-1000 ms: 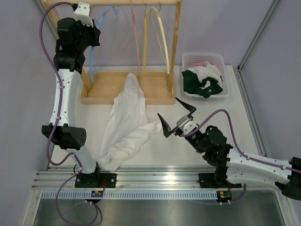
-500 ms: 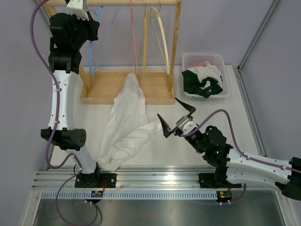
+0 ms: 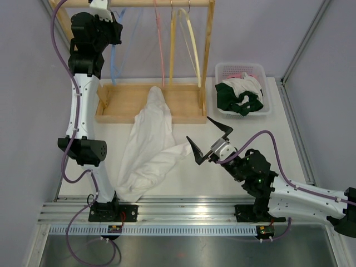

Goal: Remove the t-shirt from the hanger
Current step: Hang the hanger back to the clothesline with the left arm

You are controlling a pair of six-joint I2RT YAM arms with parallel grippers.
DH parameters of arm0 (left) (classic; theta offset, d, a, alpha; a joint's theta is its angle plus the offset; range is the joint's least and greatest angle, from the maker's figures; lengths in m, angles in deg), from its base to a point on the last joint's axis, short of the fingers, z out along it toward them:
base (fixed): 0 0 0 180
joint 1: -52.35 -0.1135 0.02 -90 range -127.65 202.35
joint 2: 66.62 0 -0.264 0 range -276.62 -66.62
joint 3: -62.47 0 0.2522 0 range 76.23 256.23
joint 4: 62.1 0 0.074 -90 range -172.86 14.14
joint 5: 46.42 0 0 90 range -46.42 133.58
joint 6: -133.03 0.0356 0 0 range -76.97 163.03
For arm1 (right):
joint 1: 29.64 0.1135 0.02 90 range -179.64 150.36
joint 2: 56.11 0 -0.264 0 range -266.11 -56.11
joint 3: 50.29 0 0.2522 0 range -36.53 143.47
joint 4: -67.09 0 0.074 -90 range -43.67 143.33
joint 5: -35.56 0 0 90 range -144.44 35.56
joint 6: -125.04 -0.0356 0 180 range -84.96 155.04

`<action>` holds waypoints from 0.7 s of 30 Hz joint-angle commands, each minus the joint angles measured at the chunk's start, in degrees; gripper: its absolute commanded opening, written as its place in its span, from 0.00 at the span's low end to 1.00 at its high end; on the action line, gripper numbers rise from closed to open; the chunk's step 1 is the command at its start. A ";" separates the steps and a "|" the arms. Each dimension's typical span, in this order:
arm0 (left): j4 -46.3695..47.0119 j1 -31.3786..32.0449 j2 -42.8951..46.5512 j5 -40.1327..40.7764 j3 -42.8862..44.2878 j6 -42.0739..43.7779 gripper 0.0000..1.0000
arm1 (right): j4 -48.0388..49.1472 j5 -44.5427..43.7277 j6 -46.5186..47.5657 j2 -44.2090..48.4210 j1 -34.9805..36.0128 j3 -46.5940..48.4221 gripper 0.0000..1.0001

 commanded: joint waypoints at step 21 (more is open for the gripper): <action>4.63 -0.10 9.26 -2.87 -13.18 2.30 0.19 | 0.41 0.42 -1.68 -1.29 -0.08 0.92 1.00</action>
